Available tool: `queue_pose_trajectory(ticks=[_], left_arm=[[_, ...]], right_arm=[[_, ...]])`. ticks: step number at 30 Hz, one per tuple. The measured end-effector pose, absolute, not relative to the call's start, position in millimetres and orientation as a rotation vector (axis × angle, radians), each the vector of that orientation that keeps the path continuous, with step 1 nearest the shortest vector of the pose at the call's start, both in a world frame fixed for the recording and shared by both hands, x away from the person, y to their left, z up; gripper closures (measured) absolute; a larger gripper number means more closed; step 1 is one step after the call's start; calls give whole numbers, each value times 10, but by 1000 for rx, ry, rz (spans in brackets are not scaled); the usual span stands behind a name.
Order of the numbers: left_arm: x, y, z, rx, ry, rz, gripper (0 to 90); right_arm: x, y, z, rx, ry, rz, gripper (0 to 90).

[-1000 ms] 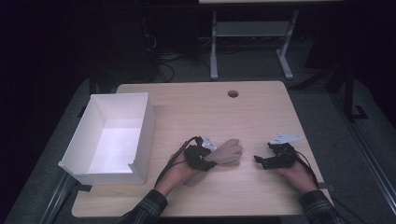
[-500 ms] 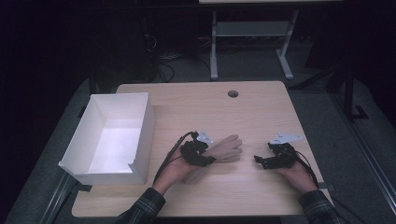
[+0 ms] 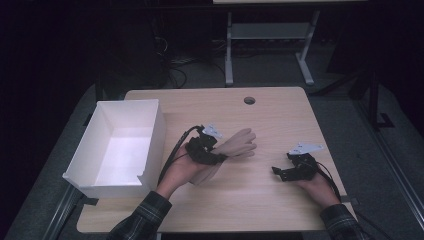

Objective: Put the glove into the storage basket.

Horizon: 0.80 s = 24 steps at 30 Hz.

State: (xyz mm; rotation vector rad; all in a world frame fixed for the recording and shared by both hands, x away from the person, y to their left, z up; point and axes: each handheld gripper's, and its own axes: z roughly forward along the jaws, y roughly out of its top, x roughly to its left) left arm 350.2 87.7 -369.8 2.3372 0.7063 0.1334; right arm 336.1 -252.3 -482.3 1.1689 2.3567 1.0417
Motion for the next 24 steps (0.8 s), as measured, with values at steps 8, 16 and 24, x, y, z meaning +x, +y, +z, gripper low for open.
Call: queue_pose_trajectory(ticks=[8,16,24], left_arm=[[3564,1057,-3415,2292,761,161,697],[3617,1301,-3083,2267,793,211,696],[3628,1579,-2843,2227,859,267,696]], right_arm=[[3361,-2523,-4823,1168,2357,1042,148],[3359,-2523,-4821,1169,2358,1037,148],[3358,-2519,-4823,1171,2353,1040,147]])
